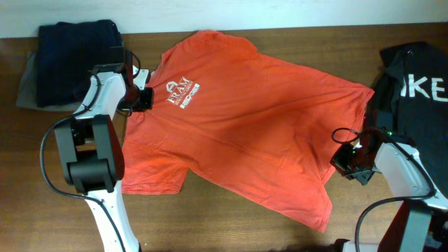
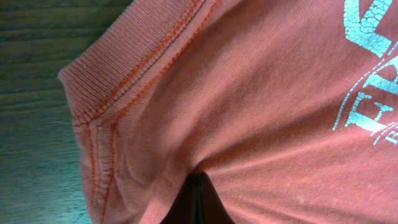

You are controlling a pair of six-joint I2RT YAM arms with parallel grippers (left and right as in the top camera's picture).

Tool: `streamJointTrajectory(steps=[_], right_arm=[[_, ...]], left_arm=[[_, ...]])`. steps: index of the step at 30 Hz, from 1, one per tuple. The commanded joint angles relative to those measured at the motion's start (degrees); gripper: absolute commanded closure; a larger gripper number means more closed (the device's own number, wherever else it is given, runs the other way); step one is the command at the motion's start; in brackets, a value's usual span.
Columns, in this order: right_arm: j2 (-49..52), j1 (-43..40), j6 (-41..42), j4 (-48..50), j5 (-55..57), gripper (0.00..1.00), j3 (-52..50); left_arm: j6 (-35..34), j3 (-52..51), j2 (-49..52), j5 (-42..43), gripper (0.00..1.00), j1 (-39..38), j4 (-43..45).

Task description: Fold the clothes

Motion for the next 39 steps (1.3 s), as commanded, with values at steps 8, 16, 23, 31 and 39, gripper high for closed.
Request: streamJointTrajectory(steps=[8, 16, 23, 31, 39], right_arm=[[0.20, -0.13, -4.22, 5.16, -6.69, 0.96, -0.20], [2.67, 0.00, -4.24, 8.85, -10.10, 0.96, -0.20], [10.93, 3.10, -4.02, 14.03, -14.60, 0.96, -0.20], [15.34, 3.41, -2.23, 14.27, -11.41, 0.96, -0.17], [15.32, 0.52, -2.25, 9.53, 0.33, 0.96, 1.11]], left_arm=[[0.50, -0.22, 1.49, -2.34, 0.99, 4.44, 0.52], [0.55, -0.22, 1.49, -2.34, 0.99, 5.86, 0.52], [0.55, -0.22, 1.49, -2.34, 0.99, 5.79, 0.46], [0.55, -0.22, 1.49, -2.36, 0.99, 5.79, 0.11], [0.55, -0.22, 1.49, -2.36, 0.99, 5.79, 0.11]])
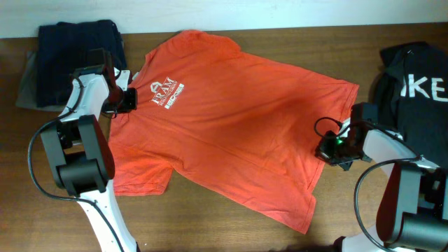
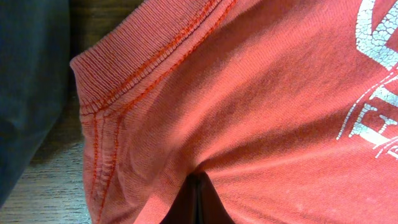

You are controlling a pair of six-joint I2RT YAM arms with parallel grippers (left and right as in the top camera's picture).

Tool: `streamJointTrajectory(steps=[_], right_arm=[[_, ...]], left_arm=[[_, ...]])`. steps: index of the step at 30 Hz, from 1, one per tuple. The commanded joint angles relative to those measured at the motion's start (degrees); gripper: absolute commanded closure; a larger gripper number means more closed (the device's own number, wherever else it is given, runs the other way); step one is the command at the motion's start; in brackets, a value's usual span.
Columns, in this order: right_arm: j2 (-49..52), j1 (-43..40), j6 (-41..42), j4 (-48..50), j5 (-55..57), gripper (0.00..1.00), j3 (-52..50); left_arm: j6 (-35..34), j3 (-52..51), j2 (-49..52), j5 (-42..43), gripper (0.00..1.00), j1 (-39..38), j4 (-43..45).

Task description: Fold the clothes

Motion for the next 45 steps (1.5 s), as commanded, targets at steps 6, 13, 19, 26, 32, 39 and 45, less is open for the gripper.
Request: streamJointTrajectory(steps=[6, 13, 19, 26, 32, 39, 45], right_arm=[[2.99, -5.90, -1.20, -4.98, 13.18, 0.96, 2.84], [2.99, -6.10, -1.38, -6.69, 13.38, 0.96, 8.33], [2.99, -6.12, -1.38, -7.50, 15.39, 0.96, 12.09], [2.99, -6.10, -2.75, -16.63, 16.11, 0.96, 21.00], [2.99, -5.92, -4.70, -26.03, 13.20, 0.65, 31.65], [2.99, -5.42, -9.27, -27.69, -3.52, 0.24, 34.58], [2.99, -0.72, -9.27, -28.79, -3.67, 0.08, 34.12]], left_arm=[[1.01, -0.22, 1.49, -1.46, 0.99, 0.37, -0.20], [0.98, -0.15, 1.46, -1.25, 0.98, -0.04, -1.29], [1.01, 0.94, 1.46, -1.25, 0.92, -1.99, -2.43], [0.98, 7.54, 1.07, -1.25, 0.74, -5.60, -7.74], [0.98, 13.92, -1.20, -1.25, 0.32, -8.63, -10.60], [0.98, 18.60, -2.14, 2.32, 0.13, -13.40, -8.92], [1.01, 18.58, -1.53, 2.43, 0.03, -16.44, -5.68]])
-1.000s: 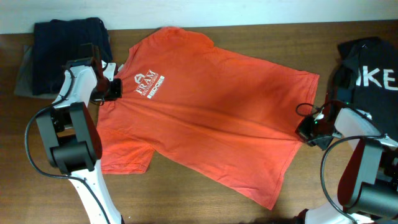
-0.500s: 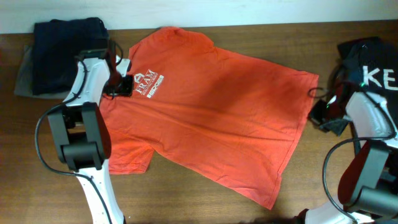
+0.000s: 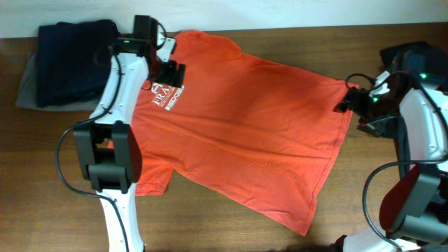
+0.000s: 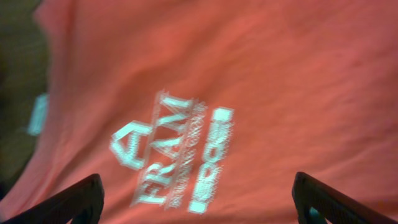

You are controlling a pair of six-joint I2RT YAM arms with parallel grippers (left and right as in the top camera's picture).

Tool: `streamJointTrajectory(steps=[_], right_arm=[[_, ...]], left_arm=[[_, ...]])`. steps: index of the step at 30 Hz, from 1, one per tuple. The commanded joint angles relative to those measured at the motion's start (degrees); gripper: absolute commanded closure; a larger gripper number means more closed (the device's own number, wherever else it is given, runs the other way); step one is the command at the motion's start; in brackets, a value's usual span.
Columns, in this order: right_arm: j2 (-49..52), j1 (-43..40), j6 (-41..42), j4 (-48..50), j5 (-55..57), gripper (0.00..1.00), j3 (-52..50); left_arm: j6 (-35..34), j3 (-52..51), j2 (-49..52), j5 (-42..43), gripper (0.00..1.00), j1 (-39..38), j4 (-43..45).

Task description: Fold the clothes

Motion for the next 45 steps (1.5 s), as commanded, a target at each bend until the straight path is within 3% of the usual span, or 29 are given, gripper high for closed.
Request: streamJointTrajectory(steps=[1, 4, 5, 8, 9, 10, 13, 16, 20, 24, 27, 28, 29, 32, 38, 45], right_arm=[[0.11, 3.72, -1.03, -1.33, -2.97, 0.08, 0.15], [0.11, 7.56, -1.03, -4.46, -2.95, 0.09, 0.15], [0.11, 8.96, -1.05, -5.79, -2.93, 0.14, 0.15], [0.09, 12.66, -1.03, -9.29, -2.86, 0.49, 0.15], [0.04, 13.86, -1.01, -10.29, -2.73, 0.76, 0.15], [-0.07, 14.78, -0.98, -11.13, -2.73, 0.85, 0.15], [-0.66, 17.62, -0.74, -14.49, -2.73, 0.94, 0.15], [-1.36, 20.48, -0.37, -17.75, -2.71, 0.96, 0.15], [-1.66, 26.47, -0.31, -20.74, -2.69, 0.96, 0.13], [-1.66, 33.22, 6.38, -23.56, 4.15, 0.91, 0.11], [-1.66, 37.66, 11.58, -25.07, 10.19, 0.76, 0.11], [-1.66, 39.04, 12.20, -25.44, 11.28, 0.50, 0.11], [-1.66, 40.44, 12.15, -25.88, 11.54, 0.31, 0.11], [-1.66, 43.60, 13.62, -27.58, 11.74, 0.06, 0.11], [-1.66, 48.48, 18.73, -31.61, 13.33, 0.02, 0.11], [-1.66, 53.81, 21.20, -32.79, 13.62, 0.00, 0.11]], left_arm=[[0.33, 1.03, -1.81, 1.18, 0.02, -1.16, 0.07], [0.33, 1.03, -1.81, 0.96, 0.01, -1.97, -0.63], [0.33, 1.03, -1.81, 0.94, 0.01, -2.01, -0.74], [0.31, 1.07, -1.88, 0.94, 0.01, -1.86, -1.57], [0.31, 1.14, -1.95, 0.92, 0.01, -1.60, -2.16], [0.31, 1.27, -1.97, 0.76, 0.01, -1.33, -2.86], [0.28, 2.62, -2.05, -2.67, 0.02, -0.44, -7.69], [-0.24, 4.46, -2.05, -6.69, 0.24, 0.68, -14.86], [-2.82, 5.07, -2.05, -6.91, 0.27, 2.19, -24.15], [-3.02, 5.05, -2.03, -8.22, 0.26, 3.52, -29.64], [-6.43, 5.05, -2.03, -13.66, 0.26, 4.87, -31.08], [-7.98, 5.05, -2.03, -15.47, 0.24, 5.42, -31.23], [-8.87, 5.05, -2.03, -16.26, 0.21, 6.05, -31.65], [-8.87, 5.05, -2.03, -15.96, 0.17, 8.26, -34.01], [-8.85, 4.42, -1.95, -10.51, 0.13, 13.38, -38.05], [-8.79, 0.28, -1.92, -10.60, 0.13, 15.80, -37.22]])
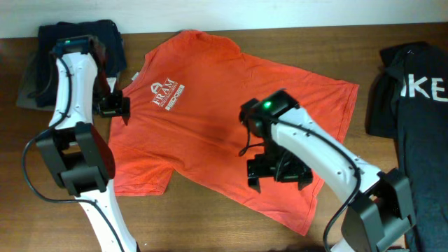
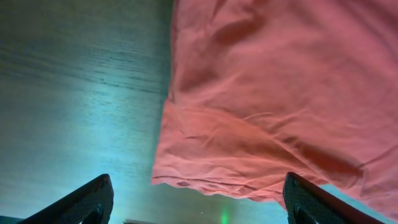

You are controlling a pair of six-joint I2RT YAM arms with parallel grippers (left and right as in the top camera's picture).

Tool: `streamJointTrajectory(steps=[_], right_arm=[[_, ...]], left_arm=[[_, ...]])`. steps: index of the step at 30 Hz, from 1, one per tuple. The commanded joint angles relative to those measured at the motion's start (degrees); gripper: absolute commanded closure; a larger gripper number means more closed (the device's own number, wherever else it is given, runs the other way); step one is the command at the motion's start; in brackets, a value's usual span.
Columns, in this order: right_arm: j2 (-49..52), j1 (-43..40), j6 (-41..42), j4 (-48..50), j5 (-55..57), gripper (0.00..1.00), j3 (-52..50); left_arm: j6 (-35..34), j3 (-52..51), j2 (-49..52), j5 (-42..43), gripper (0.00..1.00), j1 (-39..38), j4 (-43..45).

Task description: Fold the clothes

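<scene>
An orange T-shirt [image 1: 231, 112] with a white chest logo [image 1: 166, 94] lies spread flat on the wooden table [image 1: 210, 227]. My left gripper [image 1: 112, 106] hovers at the shirt's left sleeve edge. In the left wrist view it [image 2: 196, 210] is open wide, its fingers [image 2: 81, 200] empty, above the sleeve's wrinkled hem [image 2: 249, 180] and bare wood. My right gripper [image 1: 278, 173] points down over the shirt's lower right part. From overhead its jaw state cannot be read.
A folded dark navy garment [image 1: 77, 42] rests on a grey one [image 1: 26, 80] at the back left, just behind the left arm. A black garment with white letters [image 1: 413, 105] is heaped at the right edge.
My left gripper, still open, has moved from above the logo near the collar to the left sleeve edge. My right gripper has moved from the shirt's right edge to its lower right part.
My left gripper was shut on the shirt near the collar and the right one was at the hem side. Then the shirt lay further left. Then the left gripper stood open above the logo, the right at the right edge. Now both are over other parts.
</scene>
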Motion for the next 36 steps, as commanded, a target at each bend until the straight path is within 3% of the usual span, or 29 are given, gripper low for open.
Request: streamJointTrajectory(steps=[1, 12, 14, 18, 22, 29, 36], right_arm=[[-1.55, 2.45, 3.39, -0.55, 1.70, 0.00, 0.11], [-1.77, 3.23, 6.71, 3.80, 1.92, 0.00, -0.87], [-1.77, 3.21, 6.71, 5.99, 1.81, 0.11, -2.38], [-1.75, 3.17, 6.71, 9.55, -0.52, 0.55, -7.34], [-1.77, 3.19, 6.69, 12.13, -4.63, 0.82, -11.08], [-1.75, 3.21, 6.75, 16.98, -7.63, 0.89, -15.87], [-1.75, 2.91, 8.26, 21.90, -7.61, 0.90, -20.96]], left_arm=[[-0.68, -3.26, -1.86, 1.07, 0.13, 0.50, 1.07], [-0.76, -8.85, -1.84, -0.85, 0.13, 0.98, 8.72], [-0.74, -8.87, -1.84, -0.87, 0.13, 1.14, 9.09], [-0.74, -8.87, -1.81, -0.87, 0.13, 1.77, 9.60], [-0.76, -8.87, -1.73, -0.83, 0.13, 2.36, 9.77], [-0.76, -8.87, -1.73, -0.39, 0.34, 2.40, 9.90], [-0.74, -9.05, -1.62, -0.39, 0.38, 2.40, 10.62]])
